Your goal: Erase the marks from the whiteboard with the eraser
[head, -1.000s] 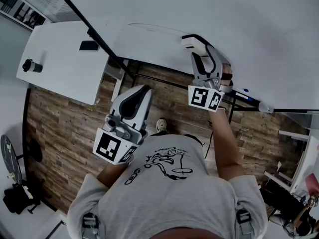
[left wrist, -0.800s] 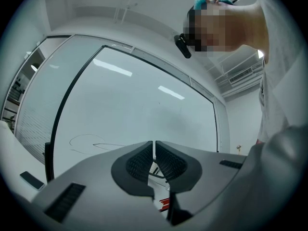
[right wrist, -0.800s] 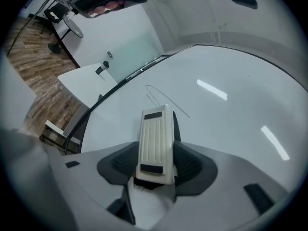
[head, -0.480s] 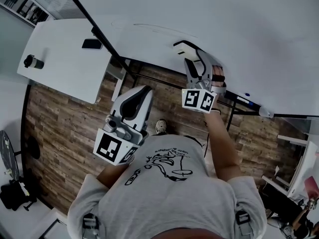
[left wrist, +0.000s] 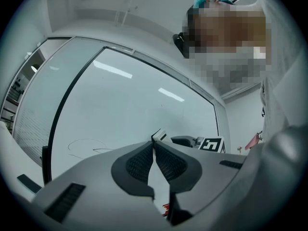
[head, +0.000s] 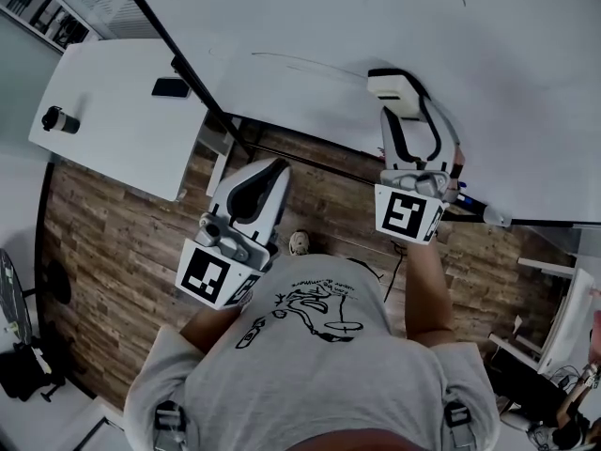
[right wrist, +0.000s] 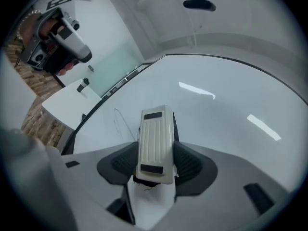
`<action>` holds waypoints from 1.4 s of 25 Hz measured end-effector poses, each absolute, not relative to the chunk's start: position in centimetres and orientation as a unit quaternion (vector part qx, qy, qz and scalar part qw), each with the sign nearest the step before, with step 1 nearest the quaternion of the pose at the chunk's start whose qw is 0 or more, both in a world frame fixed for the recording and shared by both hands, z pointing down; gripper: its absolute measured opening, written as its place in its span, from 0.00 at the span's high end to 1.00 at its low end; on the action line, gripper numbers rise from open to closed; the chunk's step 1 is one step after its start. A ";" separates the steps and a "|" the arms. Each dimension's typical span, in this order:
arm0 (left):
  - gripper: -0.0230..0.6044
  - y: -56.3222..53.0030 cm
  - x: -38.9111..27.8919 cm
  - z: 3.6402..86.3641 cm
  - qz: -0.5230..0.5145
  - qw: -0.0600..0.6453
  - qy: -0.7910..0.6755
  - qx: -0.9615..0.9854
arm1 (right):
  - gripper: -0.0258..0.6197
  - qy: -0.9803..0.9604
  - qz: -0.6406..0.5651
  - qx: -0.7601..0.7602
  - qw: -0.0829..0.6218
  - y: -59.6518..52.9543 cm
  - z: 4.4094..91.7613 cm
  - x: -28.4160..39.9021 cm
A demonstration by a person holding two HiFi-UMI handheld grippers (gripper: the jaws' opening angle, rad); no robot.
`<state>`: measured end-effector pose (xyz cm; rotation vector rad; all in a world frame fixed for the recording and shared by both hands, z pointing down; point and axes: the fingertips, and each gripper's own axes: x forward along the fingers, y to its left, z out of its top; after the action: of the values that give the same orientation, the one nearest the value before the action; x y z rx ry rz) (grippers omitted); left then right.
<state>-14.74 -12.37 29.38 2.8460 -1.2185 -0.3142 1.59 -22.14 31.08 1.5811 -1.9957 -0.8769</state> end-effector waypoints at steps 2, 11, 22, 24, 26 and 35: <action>0.91 -12.6 -14.8 29.3 -0.102 0.013 -0.391 0.915 | 0.60 -0.717 -0.322 0.582 0.208 -22.3 29.1 2.3; 0.91 -13.4 -15.5 29.5 -0.105 0.014 -0.395 0.913 | 0.60 -0.699 -0.326 0.605 0.199 -23.6 26.5 4.0; 0.91 -14.1 -16.2 29.7 -0.105 0.019 -0.395 0.912 | 0.60 -0.687 -0.335 0.617 0.187 -24.0 26.9 3.5; 0.91 -14.2 -16.3 29.8 -0.104 0.020 -0.395 0.913 | 0.60 -0.689 -0.331 0.615 0.193 -24.1 27.4 3.2; 0.91 -14.4 -16.4 29.9 -0.104 0.022 -0.395 0.913 | 0.60 -0.692 -0.330 0.609 0.202 -24.4 28.3 2.6; 0.91 -14.3 -17.8 30.0 -0.107 0.020 -0.409 0.906 | 0.60 -0.708 -0.346 0.577 0.216 -25.7 32.1 -1.2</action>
<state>-17.82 -14.30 29.96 2.8116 -1.2679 -0.3307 -1.23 -25.72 32.05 1.5997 -1.9612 -0.9591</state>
